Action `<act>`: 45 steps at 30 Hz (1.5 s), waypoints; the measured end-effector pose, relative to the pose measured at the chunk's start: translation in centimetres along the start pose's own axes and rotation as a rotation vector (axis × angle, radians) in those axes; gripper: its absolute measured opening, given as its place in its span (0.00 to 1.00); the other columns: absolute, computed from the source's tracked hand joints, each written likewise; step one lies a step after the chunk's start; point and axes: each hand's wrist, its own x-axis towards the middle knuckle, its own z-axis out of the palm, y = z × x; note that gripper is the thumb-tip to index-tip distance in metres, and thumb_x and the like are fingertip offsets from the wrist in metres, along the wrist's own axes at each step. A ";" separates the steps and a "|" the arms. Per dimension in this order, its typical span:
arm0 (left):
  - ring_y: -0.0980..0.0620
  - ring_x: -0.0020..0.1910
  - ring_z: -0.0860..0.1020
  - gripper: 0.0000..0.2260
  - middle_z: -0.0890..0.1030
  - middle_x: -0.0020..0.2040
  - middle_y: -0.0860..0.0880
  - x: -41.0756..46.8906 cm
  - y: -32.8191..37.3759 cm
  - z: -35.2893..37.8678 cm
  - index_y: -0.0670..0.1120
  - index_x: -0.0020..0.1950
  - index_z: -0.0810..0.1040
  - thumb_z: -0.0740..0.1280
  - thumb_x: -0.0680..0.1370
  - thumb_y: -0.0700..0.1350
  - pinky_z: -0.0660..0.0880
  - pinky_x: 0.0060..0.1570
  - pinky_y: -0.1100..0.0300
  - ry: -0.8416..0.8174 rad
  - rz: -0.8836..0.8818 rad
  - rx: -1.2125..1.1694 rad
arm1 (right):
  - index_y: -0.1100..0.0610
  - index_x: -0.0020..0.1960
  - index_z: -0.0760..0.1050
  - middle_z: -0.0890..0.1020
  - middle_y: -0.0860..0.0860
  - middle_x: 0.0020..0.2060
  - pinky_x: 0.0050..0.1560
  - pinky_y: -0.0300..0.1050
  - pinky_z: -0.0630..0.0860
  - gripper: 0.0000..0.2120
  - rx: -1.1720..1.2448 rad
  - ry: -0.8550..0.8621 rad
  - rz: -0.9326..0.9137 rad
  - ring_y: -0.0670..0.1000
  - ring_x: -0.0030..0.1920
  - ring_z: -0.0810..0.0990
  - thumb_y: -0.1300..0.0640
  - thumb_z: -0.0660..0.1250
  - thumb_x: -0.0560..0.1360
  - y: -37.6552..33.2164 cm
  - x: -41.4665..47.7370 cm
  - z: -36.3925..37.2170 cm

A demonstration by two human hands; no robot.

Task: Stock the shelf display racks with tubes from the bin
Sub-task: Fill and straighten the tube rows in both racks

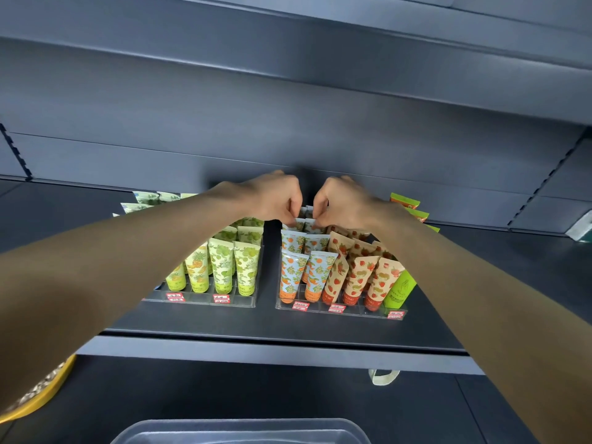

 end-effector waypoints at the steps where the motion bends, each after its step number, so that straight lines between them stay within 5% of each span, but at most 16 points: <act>1: 0.57 0.35 0.75 0.02 0.82 0.37 0.51 0.0 0.0 0.0 0.44 0.41 0.84 0.71 0.71 0.42 0.71 0.43 0.62 0.003 -0.001 0.010 | 0.52 0.39 0.82 0.80 0.47 0.43 0.53 0.46 0.75 0.04 0.004 0.001 0.000 0.49 0.50 0.78 0.60 0.74 0.69 0.0 0.0 0.0; 7: 0.64 0.34 0.70 0.02 0.79 0.34 0.55 0.2 -0.2 0.2 0.46 0.40 0.84 0.71 0.71 0.43 0.71 0.45 0.61 0.008 0.004 0.031 | 0.52 0.40 0.83 0.82 0.48 0.44 0.54 0.47 0.77 0.04 0.017 -0.002 0.009 0.49 0.49 0.79 0.60 0.74 0.69 0.0 -0.1 0.1; 27: 0.56 0.39 0.76 0.04 0.84 0.41 0.49 -0.1 0.1 -0.1 0.44 0.43 0.84 0.71 0.72 0.44 0.74 0.48 0.58 -0.022 -0.006 0.009 | 0.48 0.34 0.78 0.81 0.50 0.46 0.55 0.52 0.78 0.09 0.027 -0.020 0.029 0.51 0.50 0.79 0.58 0.75 0.69 -0.4 -0.3 0.0; 45: 0.57 0.41 0.79 0.06 0.83 0.41 0.51 -4.2 3.0 -2.3 0.45 0.46 0.84 0.71 0.73 0.46 0.72 0.43 0.66 0.003 -0.038 -0.104 | 0.53 0.39 0.81 0.77 0.42 0.34 0.46 0.41 0.70 0.03 0.106 -0.017 0.003 0.45 0.44 0.76 0.58 0.74 0.69 -2.5 -4.9 -3.0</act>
